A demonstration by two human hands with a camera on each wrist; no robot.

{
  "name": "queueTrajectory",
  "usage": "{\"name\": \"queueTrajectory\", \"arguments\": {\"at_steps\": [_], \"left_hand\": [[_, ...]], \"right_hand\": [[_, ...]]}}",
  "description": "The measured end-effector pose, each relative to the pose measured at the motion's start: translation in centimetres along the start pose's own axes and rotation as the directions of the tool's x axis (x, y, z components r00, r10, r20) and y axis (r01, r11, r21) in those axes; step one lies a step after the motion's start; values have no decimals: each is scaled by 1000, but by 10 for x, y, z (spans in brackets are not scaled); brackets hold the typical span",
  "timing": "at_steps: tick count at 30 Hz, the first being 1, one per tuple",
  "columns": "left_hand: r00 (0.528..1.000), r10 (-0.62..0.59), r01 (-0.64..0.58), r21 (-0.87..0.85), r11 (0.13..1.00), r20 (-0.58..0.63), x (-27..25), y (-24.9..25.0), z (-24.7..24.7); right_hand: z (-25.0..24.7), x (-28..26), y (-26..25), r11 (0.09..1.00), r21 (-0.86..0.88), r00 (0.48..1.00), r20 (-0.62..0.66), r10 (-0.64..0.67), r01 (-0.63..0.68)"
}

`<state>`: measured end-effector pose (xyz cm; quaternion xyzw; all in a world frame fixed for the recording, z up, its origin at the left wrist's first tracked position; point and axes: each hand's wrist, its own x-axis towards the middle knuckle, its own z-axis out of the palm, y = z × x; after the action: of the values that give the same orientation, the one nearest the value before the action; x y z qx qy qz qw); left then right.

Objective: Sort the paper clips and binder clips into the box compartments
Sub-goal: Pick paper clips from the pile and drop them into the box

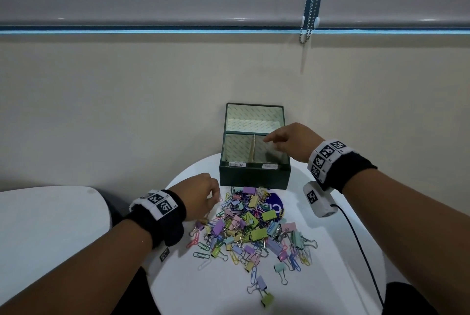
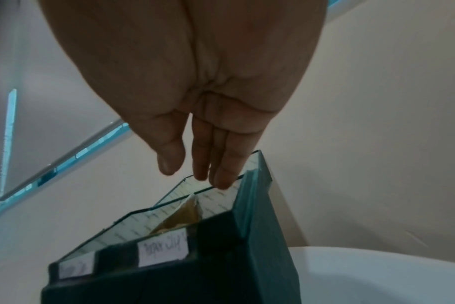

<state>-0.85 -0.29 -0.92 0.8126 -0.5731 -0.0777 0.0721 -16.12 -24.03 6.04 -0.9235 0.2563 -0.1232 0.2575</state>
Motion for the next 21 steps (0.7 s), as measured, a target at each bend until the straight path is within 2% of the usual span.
{"name": "queueTrajectory", "arguments": {"at_steps": [4,5,7,10,13,15,21], "left_hand": [[999,-9,7,31,999,42,5,4,-26],[1000,0,-1,42,999,30,9,8,-36],[1000,17,-17,43,999,-12,23,21,-57],[996,11,-13,-17,1000,-92,56,49,-75],[992,-12,7,-40,999,-124,88,77,-70],[992,-43,35,-63,997,-120,104,89,-59],[993,-57,48,-87,995,-107,119,93,-44]], "right_hand": [[7,-30,13,994,105,987,-160,-6,24],[11,-40,18,994,105,990,-143,-3,19],[23,-57,25,999,46,1000,-4,-6,6],[42,-68,32,986,-159,980,199,-18,50],[60,-67,35,977,-212,969,244,27,27],[67,-66,36,967,-248,964,265,8,60],[75,-66,45,945,-301,944,328,-25,130]]}}
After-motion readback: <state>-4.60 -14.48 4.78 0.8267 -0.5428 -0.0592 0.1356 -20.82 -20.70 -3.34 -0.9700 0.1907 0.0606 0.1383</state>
